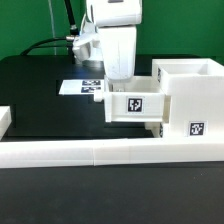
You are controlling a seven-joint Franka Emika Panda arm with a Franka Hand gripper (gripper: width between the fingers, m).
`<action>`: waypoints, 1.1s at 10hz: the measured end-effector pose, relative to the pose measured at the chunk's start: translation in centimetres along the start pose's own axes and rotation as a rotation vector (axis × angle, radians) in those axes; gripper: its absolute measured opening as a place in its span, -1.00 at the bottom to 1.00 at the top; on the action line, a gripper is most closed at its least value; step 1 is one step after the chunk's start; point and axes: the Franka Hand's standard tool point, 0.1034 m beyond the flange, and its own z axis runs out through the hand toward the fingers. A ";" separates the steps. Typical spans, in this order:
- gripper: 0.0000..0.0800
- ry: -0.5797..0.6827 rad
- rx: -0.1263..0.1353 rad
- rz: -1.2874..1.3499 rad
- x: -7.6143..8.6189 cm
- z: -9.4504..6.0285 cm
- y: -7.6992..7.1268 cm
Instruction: Assemble drawer
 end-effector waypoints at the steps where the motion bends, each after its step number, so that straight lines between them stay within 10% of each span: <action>1: -0.89 0.001 0.002 0.000 0.0 0.1 -0.1; 11: -0.89 0.004 0.002 -0.007 0.5 0.2 -0.1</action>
Offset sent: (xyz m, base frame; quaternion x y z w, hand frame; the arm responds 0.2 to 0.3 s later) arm -0.0008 0.0060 -0.0020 -0.0024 0.0050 0.0037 1.0000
